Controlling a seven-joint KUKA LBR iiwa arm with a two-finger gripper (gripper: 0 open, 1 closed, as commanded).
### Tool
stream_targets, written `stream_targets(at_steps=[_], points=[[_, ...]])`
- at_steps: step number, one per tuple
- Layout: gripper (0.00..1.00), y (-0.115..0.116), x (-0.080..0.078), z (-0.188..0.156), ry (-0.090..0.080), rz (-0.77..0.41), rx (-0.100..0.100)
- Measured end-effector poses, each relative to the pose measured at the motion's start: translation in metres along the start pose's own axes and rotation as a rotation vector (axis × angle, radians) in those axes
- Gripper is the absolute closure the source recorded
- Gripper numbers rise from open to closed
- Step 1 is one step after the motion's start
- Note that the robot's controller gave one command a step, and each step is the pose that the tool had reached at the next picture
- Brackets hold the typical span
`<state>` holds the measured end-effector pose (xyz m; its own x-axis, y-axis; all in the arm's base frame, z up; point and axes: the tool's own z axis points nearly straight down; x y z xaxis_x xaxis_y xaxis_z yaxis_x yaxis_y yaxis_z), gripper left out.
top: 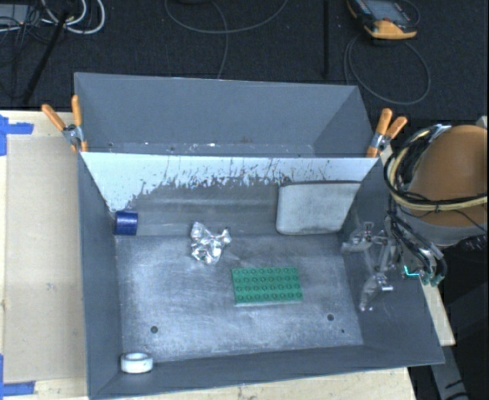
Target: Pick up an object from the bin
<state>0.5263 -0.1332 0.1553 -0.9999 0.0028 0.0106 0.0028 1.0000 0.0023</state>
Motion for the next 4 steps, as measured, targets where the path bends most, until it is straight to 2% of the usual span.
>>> stream_targets(at_steps=[1, 2, 3, 4], points=[[0.0, 0.104, -0.019, 0.009, -0.008, 0.015, -0.003], [0.0, 0.136, -0.003, 0.076, -0.025, -0.05, 0.004], [1.0, 0.136, -0.007, 0.07, -0.035, -0.052, 0.003], [1.0, 0.163, 0.013, -0.055, -0.017, -0.033, 0.001]])
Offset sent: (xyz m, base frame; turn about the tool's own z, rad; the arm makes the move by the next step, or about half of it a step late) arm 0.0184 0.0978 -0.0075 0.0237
